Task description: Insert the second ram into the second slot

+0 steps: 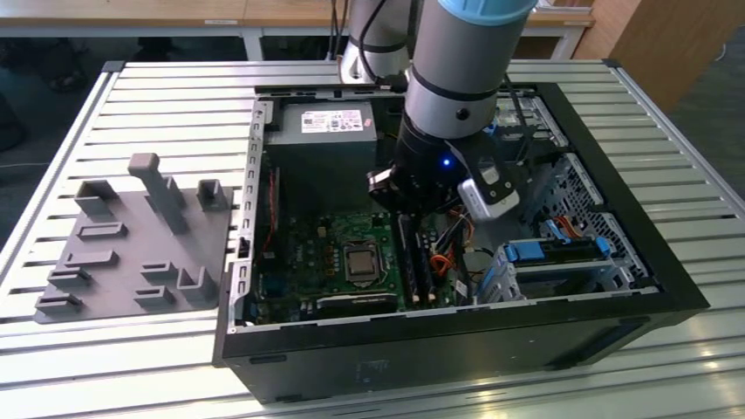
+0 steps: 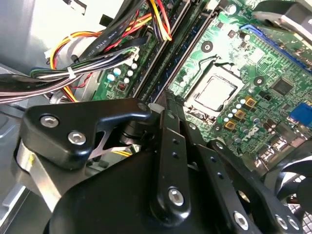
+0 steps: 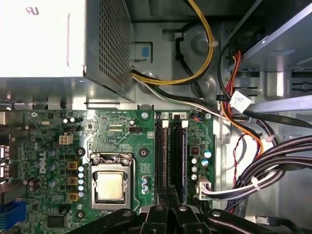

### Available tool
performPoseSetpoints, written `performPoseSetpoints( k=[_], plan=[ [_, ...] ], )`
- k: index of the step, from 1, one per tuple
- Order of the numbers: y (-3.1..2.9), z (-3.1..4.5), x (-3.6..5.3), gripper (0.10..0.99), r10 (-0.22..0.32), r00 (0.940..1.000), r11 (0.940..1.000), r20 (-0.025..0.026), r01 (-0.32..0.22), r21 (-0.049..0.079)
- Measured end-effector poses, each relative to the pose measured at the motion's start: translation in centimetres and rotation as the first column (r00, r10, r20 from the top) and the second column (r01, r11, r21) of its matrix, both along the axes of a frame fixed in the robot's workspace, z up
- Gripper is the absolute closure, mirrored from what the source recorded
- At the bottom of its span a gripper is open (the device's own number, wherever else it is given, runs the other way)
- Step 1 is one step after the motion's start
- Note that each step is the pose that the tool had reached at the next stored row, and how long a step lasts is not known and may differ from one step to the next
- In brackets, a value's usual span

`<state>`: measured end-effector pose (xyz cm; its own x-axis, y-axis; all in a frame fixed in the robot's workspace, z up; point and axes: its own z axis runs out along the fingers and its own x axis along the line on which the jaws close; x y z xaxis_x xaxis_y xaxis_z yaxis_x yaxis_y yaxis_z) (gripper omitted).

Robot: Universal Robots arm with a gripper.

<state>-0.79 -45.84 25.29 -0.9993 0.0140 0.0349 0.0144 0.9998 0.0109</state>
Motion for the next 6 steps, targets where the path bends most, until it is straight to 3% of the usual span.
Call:
performPoseSetpoints(
  k=[6],
  plan=[
    [0.0, 0.05, 0.0, 0.98, 0.0, 1.0, 1.0, 0.0, 0.0, 0.0]
  ],
)
